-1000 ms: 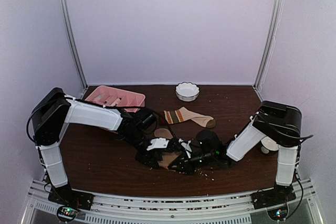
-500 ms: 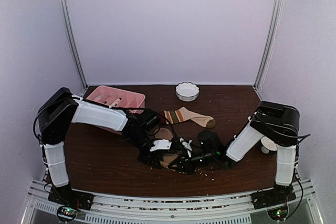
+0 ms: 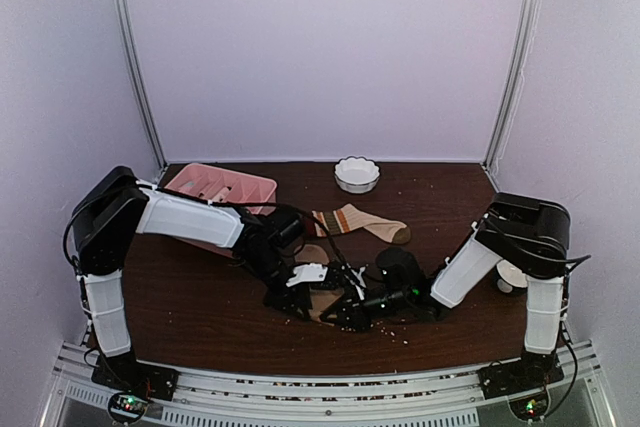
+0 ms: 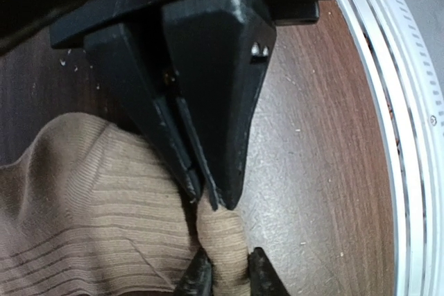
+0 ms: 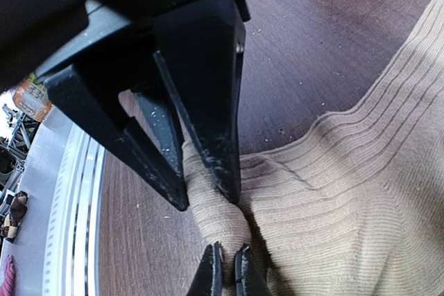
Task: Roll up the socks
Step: Roll the sock at the center of the board.
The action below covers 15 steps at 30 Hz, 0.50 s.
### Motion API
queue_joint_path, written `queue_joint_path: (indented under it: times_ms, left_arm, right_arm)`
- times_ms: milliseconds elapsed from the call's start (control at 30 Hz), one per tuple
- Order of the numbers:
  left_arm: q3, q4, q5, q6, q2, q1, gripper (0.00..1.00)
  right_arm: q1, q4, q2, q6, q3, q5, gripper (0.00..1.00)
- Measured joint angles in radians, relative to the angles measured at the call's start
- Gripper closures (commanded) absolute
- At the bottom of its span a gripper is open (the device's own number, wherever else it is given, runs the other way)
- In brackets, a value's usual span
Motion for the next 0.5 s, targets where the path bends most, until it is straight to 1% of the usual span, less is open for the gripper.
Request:
queue_joint_path:
  times_ms: [100,133,433,467,500]
  left_arm:
    - [0.009,-0.001,-0.006,-0.010,0.004,0.000,0.98]
    - [0.010,-0.003,-0.006,-0.013,0.004,0.000,1.00]
    - [0.031,-0.027,-0.024,-0.024,0.030,0.001,1.00]
    - [0.032,-0.029,-0.026,-0.026,0.033,0.001,1.00]
    - [0.036,-0.033,-0.028,-0.026,0.036,0.001,1.00]
  right_arm:
    - [-0.001,0.000,0.000,0.001,0.000,-0.002,1.00]
    - [-0.002,0.000,0.000,0.001,0.000,-0.003,1.00]
    - [-0.004,0.006,0.001,0.035,0.003,-0.001,0.99]
    - [-0.004,0.013,0.001,0.042,0.001,0.001,0.95]
    - [-0.004,0.023,0.002,0.049,-0.006,0.006,0.87]
